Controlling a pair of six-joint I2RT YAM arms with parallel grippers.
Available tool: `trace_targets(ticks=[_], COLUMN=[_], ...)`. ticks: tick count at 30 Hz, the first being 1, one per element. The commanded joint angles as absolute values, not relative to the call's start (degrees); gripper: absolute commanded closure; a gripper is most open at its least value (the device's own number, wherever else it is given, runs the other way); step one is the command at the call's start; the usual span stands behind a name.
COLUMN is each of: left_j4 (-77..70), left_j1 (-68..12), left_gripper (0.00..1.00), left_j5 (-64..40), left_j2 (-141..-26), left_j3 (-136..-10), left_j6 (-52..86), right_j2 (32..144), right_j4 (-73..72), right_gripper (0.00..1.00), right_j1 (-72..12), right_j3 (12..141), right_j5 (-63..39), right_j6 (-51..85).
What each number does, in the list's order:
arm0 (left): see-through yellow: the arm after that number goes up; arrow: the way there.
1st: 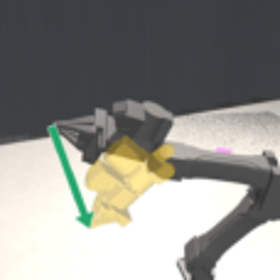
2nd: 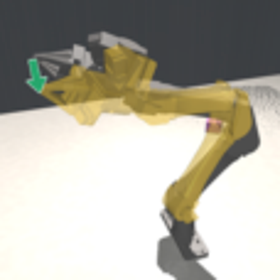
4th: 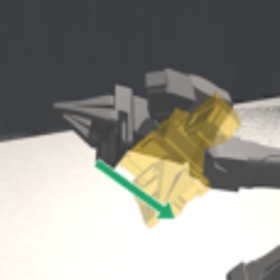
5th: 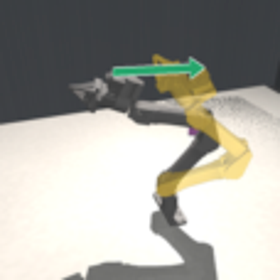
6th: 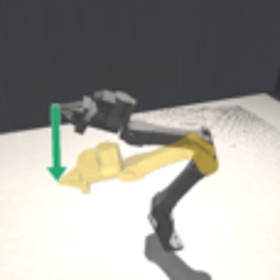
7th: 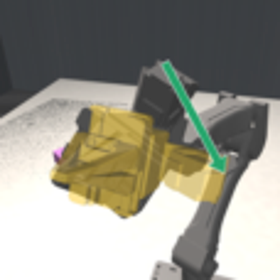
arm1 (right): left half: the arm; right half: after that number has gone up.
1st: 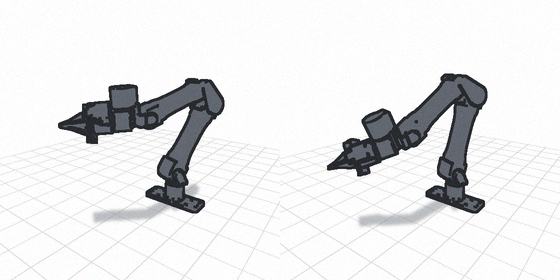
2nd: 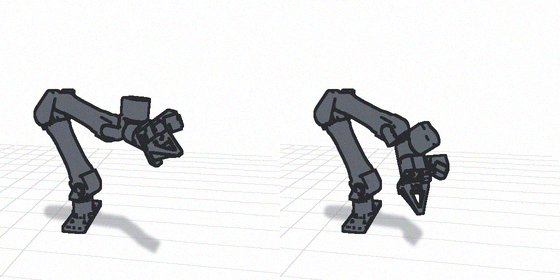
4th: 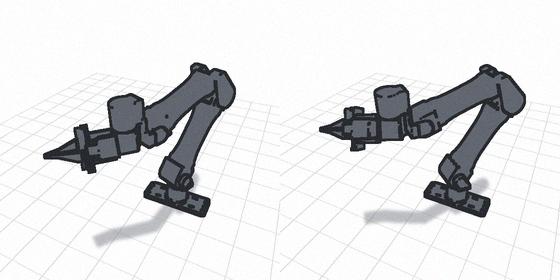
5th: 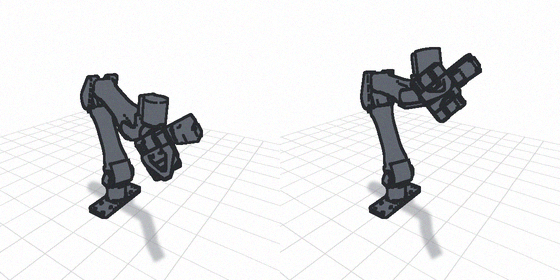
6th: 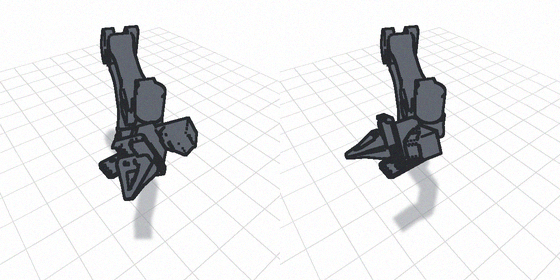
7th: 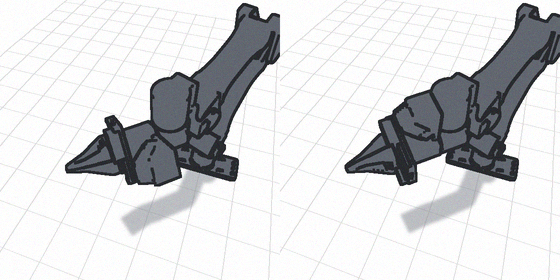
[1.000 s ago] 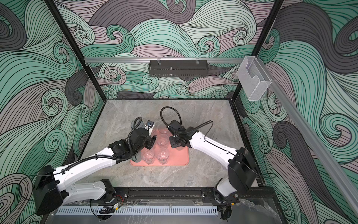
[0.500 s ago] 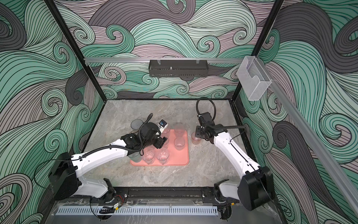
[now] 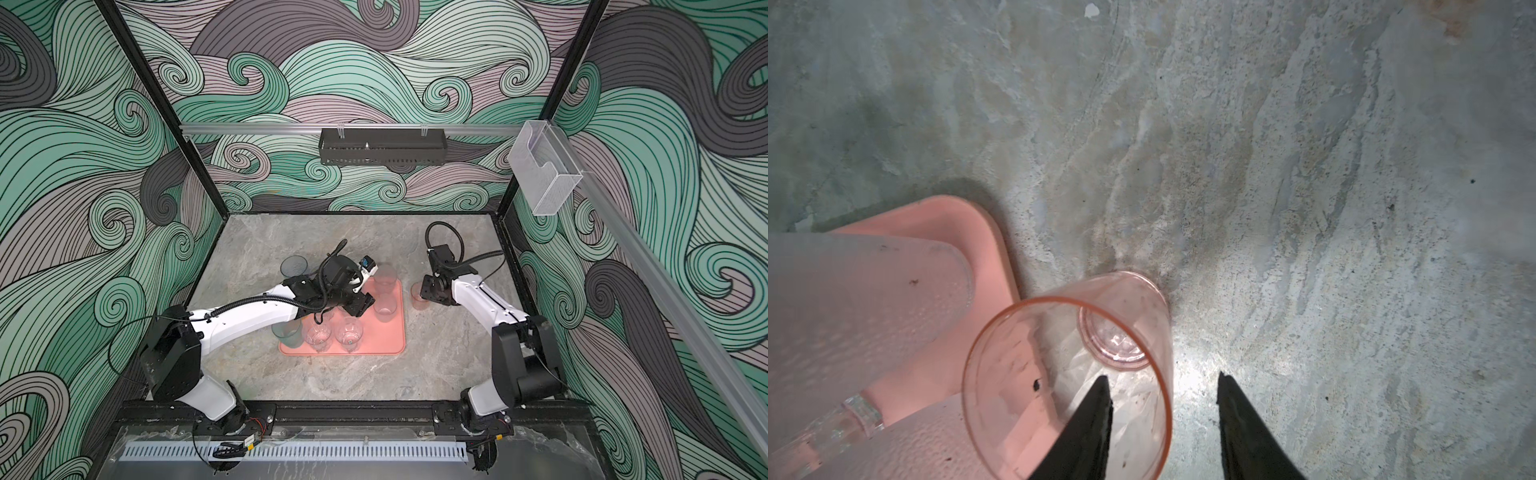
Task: Place the glasses into the tray
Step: Pick up the glass from the middle-right of the table.
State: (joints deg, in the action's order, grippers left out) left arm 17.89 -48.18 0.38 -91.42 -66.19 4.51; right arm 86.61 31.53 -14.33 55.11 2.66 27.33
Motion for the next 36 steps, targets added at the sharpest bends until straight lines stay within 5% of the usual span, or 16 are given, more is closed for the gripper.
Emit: trace_targets(ticks=[1,36], left_j4=[19.24,19.77], left_j1=[-48.07,-48.06], left_gripper=[0.33,0.33], left_j5=[0.04,3.53], left_j2=[-91.79,-88.98], left_j3=[-67.20,-65.43], left_j6=[4.83,5.49], right_j2=[87.66,83.23], right_j4=[28.97,30.43], right_gripper=[0.60,0.93], right_j1=[-14.00,-14.60], right_j3=[54.09,52.15], right_j5=[1.41,-0.52], right_j6=[27.60,26.09])
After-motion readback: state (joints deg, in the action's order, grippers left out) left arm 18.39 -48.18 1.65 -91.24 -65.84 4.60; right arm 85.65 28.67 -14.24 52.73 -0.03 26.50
